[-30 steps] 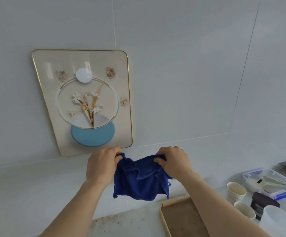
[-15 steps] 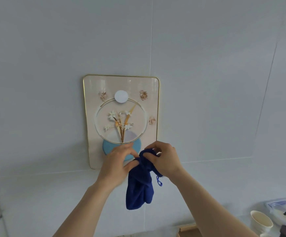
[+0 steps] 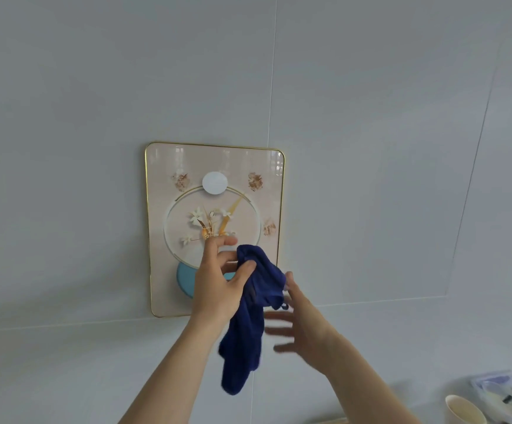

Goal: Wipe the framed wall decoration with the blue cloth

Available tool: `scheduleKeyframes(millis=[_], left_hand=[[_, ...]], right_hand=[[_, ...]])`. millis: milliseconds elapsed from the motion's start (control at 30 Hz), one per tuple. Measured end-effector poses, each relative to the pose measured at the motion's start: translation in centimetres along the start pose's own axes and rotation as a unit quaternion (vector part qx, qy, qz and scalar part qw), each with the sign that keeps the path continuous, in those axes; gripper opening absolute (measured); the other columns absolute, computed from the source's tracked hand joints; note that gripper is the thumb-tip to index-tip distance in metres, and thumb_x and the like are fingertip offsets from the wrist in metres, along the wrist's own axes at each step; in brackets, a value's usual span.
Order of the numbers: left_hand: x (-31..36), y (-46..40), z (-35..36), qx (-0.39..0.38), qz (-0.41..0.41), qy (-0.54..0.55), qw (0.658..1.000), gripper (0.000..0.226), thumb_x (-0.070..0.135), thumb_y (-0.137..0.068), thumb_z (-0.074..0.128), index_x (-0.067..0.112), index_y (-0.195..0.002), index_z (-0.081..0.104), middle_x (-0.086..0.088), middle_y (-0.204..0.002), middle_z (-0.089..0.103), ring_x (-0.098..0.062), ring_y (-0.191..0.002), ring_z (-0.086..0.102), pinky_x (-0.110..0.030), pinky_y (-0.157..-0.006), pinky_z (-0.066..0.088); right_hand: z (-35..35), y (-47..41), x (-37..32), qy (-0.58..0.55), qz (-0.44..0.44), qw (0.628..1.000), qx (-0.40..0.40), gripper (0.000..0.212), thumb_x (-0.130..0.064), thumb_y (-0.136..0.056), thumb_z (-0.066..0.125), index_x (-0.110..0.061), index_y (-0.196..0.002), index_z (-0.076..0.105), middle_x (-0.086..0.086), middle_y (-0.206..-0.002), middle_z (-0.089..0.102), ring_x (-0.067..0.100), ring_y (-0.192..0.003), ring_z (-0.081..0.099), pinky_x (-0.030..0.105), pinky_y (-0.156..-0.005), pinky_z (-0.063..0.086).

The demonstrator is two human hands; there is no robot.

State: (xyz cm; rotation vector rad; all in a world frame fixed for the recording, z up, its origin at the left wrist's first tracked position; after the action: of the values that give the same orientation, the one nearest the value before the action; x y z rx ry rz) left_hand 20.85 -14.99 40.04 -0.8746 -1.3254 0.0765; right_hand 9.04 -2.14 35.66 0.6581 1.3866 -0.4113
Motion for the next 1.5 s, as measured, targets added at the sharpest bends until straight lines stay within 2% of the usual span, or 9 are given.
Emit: scheduleKeyframes(millis=[267, 433, 533, 667, 867, 1000, 1133, 1267, 1500], left_hand=[[-1.2, 0.9, 2.3, -0.058, 0.075, -0.127, 0.987, 0.035, 0.010, -0.092, 0.074, 0.044, -0.095, 0.066, 0.034, -0.101, 0.070, 0.011, -0.103, 0.064, -0.004, -0.083, 0.049], [-2.5, 1.6, 2.5, -0.121, 0.047, -0.121, 0.984, 0.033, 0.020, -0.082, 0.070, 0.039, -0.108, 0.060, 0.027, -0.110, 0.071, 0.006, -0.112, 0.063, -0.011, -0.086, 0.051], [-2.8, 1.1, 2.1, -0.119, 0.007, -0.072, 0.990, 0.039, 0.036, -0.078, 0.065, 0.042, -0.115, 0.053, 0.030, -0.121, 0.067, 0.011, -0.123, 0.056, -0.014, -0.089, 0.047], [-3.3, -0.7, 1.0, -0.057, 0.068, -0.186, 0.979, 0.051, 0.064, -0.087, 0.053, 0.039, -0.132, 0.052, 0.026, -0.137, 0.057, 0.012, -0.129, 0.047, -0.015, -0.102, 0.040], [-3.9, -5.0, 1.0, -0.010, 0.186, -0.398, 0.898, 0.070, 0.066, -0.099, 0.033, 0.025, -0.155, 0.043, 0.007, -0.171, 0.031, -0.015, -0.161, 0.020, -0.036, -0.133, 0.009], [-4.4, -7.9, 1.6, 0.025, 0.242, -0.489, 0.837, 0.068, 0.055, -0.103, 0.036, 0.019, -0.161, 0.038, -0.003, -0.173, 0.027, -0.024, -0.163, 0.016, -0.048, -0.133, 0.010], [-5.6, -10.4, 1.7, 0.061, 0.268, -0.546, 0.791, 0.065, 0.046, -0.106, 0.038, 0.018, -0.164, 0.030, -0.006, -0.175, 0.020, -0.027, -0.164, 0.012, -0.054, -0.133, 0.011], [-7.3, -11.8, 1.6, 0.093, 0.275, -0.551, 0.782, 0.063, 0.042, -0.107, 0.033, 0.016, -0.165, 0.029, -0.006, -0.175, 0.019, -0.028, -0.163, 0.014, -0.056, -0.131, 0.015], [-10.2, -13.4, 1.7, 0.120, 0.321, -0.538, 0.770, 0.064, 0.046, -0.110, 0.018, 0.019, -0.167, 0.017, -0.002, -0.177, 0.011, -0.027, -0.164, 0.006, -0.052, -0.133, 0.005]], right_hand=[[1.0, -1.2, 0.2, -0.303, -0.007, 0.948, -0.096, 0.085, -0.078, -0.092, 0.045, -0.006, -0.130, 0.072, 0.020, -0.132, 0.073, 0.037, -0.119, 0.073, 0.046, -0.089, 0.065], [-0.1, -2.5, -1.0, -0.208, -0.106, 0.972, -0.031, 0.036, -0.017, -0.103, 0.062, 0.006, -0.131, 0.062, 0.031, -0.126, 0.071, 0.046, -0.119, 0.070, 0.053, -0.103, 0.059], [-0.8, -3.4, -2.0, -0.175, -0.149, 0.972, 0.045, 0.031, 0.000, -0.097, 0.067, 0.000, -0.128, 0.064, 0.030, -0.124, 0.072, 0.048, -0.117, 0.069, 0.061, -0.105, 0.055], [-1.7, -4.0, -5.8, -0.038, -0.275, 0.940, 0.199, 0.026, -0.004, -0.090, 0.075, -0.023, -0.107, 0.070, 0.003, -0.101, 0.077, 0.025, -0.096, 0.073, 0.035, -0.076, 0.060], [-1.5, -6.7, -10.1, 0.144, -0.460, 0.829, 0.284, 0.048, -0.003, -0.089, 0.078, -0.022, -0.132, 0.066, -0.004, -0.119, 0.070, 0.010, -0.102, 0.064, 0.020, -0.088, 0.052], [-0.3, -8.8, -11.4, 0.249, -0.548, 0.738, 0.305, 0.052, 0.002, -0.088, 0.076, -0.014, -0.137, 0.064, 0.006, -0.125, 0.069, 0.010, -0.095, 0.060, 0.024, -0.085, 0.051], [0.7, -11.1, -12.0, 0.313, -0.577, 0.691, 0.302, 0.061, 0.006, -0.087, 0.072, -0.013, -0.143, 0.060, 0.012, -0.138, 0.063, 0.032, -0.112, 0.065, 0.036, -0.088, 0.055], [1.5, -13.1, -11.8, 0.373, -0.587, 0.658, 0.287, 0.062, 0.004, -0.091, 0.068, -0.014, -0.149, 0.055, 0.014, -0.166, 0.040, 0.034, -0.157, 0.033, 0.042, -0.112, 0.049], [1.6, -15.8, -10.5, 0.367, -0.616, 0.628, 0.303, 0.052, -0.032, -0.104, 0.054, -0.013, -0.152, 0.050, 0.020, -0.167, 0.036, 0.038, -0.160, 0.022, 0.057, -0.121, 0.040]])
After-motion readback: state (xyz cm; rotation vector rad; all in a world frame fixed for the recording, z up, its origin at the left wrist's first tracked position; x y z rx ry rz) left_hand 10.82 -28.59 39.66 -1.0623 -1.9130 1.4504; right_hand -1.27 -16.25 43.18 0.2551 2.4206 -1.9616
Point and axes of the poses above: each hand's wrist, its own y-axis away from the middle knuckle, its own z-axis out of the palm, x = y × z, the point moved 2 cm from there along -y, towards the middle knuckle
